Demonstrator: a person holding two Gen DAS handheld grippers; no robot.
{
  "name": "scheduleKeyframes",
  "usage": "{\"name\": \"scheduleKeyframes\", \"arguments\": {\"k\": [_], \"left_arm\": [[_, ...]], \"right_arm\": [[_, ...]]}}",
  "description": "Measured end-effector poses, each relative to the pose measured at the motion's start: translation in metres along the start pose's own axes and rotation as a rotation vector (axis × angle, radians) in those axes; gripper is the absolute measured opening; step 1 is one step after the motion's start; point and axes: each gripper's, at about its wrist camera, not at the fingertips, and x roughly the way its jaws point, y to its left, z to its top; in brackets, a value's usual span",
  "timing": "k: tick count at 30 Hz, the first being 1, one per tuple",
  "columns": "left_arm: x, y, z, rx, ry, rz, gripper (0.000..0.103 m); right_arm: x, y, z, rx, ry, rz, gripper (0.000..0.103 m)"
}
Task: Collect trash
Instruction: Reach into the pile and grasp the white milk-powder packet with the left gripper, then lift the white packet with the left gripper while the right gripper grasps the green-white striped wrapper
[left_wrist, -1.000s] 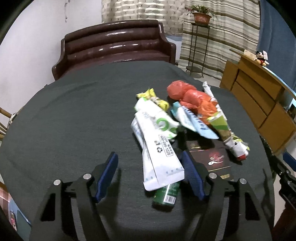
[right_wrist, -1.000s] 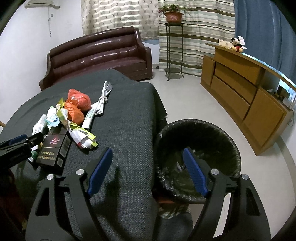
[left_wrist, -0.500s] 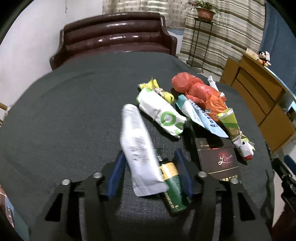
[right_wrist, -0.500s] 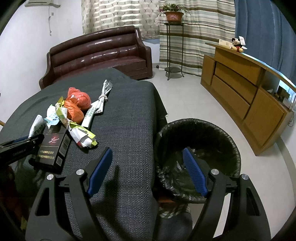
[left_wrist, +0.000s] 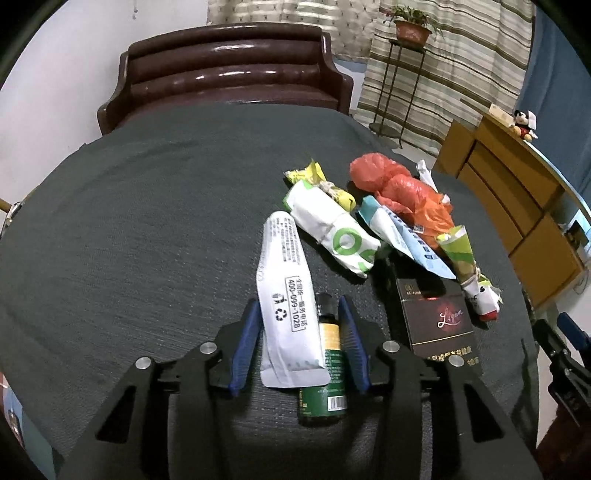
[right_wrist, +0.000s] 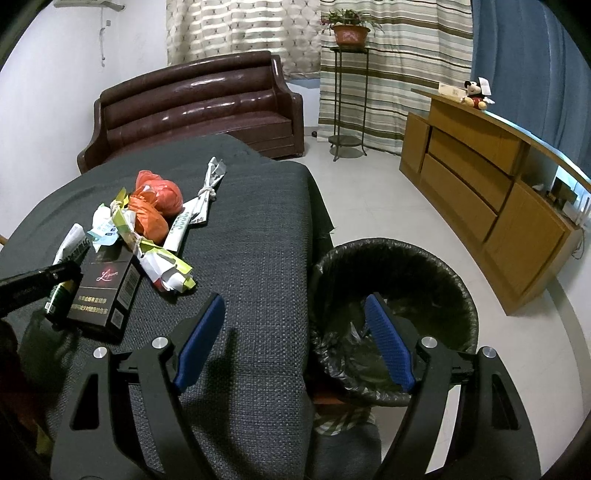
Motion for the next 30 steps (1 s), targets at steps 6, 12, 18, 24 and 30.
{"name": "scheduleKeyframes", "arguments": {"k": [6, 12, 18, 24, 30], "left_arm": [[-0.002, 0.009, 0.004, -0.011, -0.003, 0.006, 0.045], [-0.006, 0.021, 0.006, -0.022, -0.017, 0.014, 0.05], [-0.005, 0.041, 0.01, -0.056, -0.013, 0.024, 0.05], [0.001, 0.047, 0.007, -0.042, 0.003, 0.004, 0.05], [0.011, 0.038, 0.011, 0.021, 0.018, -0.003, 0.049]], "right_arm": [[0.0, 0.0, 0.0, -0.004, -0.003, -0.003, 0.077], [-0.001, 0.002, 0.0, -0.005, -0.002, -0.004, 0.077], [-0.003, 0.0, -0.001, -0.014, -0.005, -0.014, 0.077], [-0.004, -0.002, -0.002, -0.02, -0.005, -0.023, 0.077], [-0.008, -0.005, -0.002, -0.037, -0.009, -0.048, 0.077]]}}
